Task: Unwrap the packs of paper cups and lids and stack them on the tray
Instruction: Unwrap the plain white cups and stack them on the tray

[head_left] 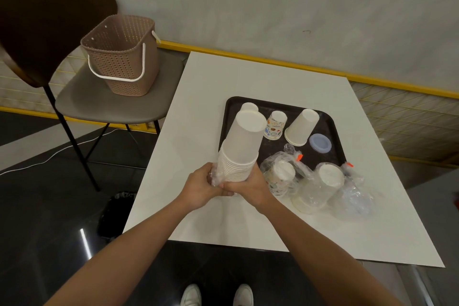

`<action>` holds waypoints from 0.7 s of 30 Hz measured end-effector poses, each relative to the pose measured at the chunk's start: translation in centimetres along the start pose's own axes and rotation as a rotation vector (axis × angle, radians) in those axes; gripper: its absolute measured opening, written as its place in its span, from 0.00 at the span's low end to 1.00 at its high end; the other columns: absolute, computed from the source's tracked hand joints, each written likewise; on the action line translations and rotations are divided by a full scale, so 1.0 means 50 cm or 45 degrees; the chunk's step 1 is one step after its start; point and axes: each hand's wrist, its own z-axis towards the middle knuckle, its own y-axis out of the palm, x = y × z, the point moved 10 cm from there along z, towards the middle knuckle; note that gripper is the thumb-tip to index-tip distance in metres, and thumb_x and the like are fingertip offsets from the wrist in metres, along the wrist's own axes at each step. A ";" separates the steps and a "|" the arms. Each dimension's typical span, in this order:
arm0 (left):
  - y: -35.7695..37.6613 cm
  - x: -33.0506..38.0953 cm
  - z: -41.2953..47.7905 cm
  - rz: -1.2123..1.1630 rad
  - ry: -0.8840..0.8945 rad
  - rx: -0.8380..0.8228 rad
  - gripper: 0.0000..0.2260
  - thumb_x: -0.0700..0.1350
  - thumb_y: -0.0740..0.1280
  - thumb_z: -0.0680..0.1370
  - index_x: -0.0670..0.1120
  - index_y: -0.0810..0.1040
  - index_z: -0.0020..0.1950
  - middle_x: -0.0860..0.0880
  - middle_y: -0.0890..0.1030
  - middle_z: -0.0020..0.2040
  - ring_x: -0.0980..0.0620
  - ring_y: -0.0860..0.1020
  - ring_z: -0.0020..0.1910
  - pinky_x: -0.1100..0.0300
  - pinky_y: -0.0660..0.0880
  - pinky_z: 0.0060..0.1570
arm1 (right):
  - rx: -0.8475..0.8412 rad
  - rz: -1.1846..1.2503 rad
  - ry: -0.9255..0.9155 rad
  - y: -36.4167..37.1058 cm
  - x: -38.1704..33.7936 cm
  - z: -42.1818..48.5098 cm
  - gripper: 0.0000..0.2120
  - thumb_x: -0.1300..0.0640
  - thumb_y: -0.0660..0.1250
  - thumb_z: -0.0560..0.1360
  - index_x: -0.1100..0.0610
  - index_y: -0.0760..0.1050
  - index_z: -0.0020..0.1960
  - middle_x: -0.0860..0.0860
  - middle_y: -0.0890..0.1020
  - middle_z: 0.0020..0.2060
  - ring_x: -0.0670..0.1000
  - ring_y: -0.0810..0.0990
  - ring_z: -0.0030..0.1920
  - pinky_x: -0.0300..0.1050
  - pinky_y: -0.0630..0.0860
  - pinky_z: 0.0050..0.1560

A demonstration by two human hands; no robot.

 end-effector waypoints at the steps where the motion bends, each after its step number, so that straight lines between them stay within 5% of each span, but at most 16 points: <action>1: -0.003 0.004 -0.002 0.027 0.005 -0.005 0.29 0.45 0.81 0.61 0.49 0.74 0.58 0.56 0.82 0.49 0.55 0.81 0.49 0.68 0.76 0.44 | -0.003 0.018 0.001 0.000 -0.004 -0.002 0.41 0.67 0.79 0.57 0.56 0.66 0.66 0.53 0.80 0.57 0.51 0.79 0.58 0.43 0.78 0.52; 6: -0.022 0.038 -0.005 0.186 0.061 -0.097 0.40 0.52 0.82 0.58 0.55 0.64 0.63 0.54 0.70 0.59 0.54 0.72 0.58 0.62 0.72 0.52 | -0.013 0.027 0.010 0.008 -0.015 -0.010 0.43 0.61 0.78 0.55 0.51 0.65 0.66 0.50 0.77 0.58 0.48 0.77 0.59 0.47 0.78 0.57; 10: -0.014 0.069 -0.011 0.073 0.080 -0.247 0.45 0.45 0.81 0.62 0.57 0.56 0.69 0.57 0.64 0.65 0.57 0.65 0.63 0.61 0.67 0.60 | -0.044 -0.006 0.067 0.013 -0.014 -0.021 0.43 0.57 0.79 0.55 0.47 0.64 0.65 0.43 0.76 0.57 0.42 0.76 0.58 0.33 0.76 0.48; 17: -0.006 0.044 -0.011 -0.075 0.027 -0.261 0.47 0.54 0.81 0.52 0.54 0.66 0.68 0.54 0.74 0.63 0.54 0.71 0.63 0.59 0.72 0.60 | -0.099 0.026 0.149 0.018 -0.017 -0.034 0.50 0.49 0.78 0.48 0.52 0.63 0.67 0.48 0.74 0.58 0.47 0.74 0.59 0.39 0.78 0.49; 21: -0.014 0.032 -0.010 -0.170 0.005 -0.173 0.41 0.56 0.80 0.53 0.53 0.71 0.64 0.53 0.77 0.58 0.53 0.74 0.60 0.57 0.75 0.58 | -0.172 -0.022 0.172 0.029 -0.009 -0.035 0.43 0.64 0.79 0.56 0.51 0.63 0.66 0.49 0.74 0.57 0.49 0.74 0.58 0.39 0.79 0.45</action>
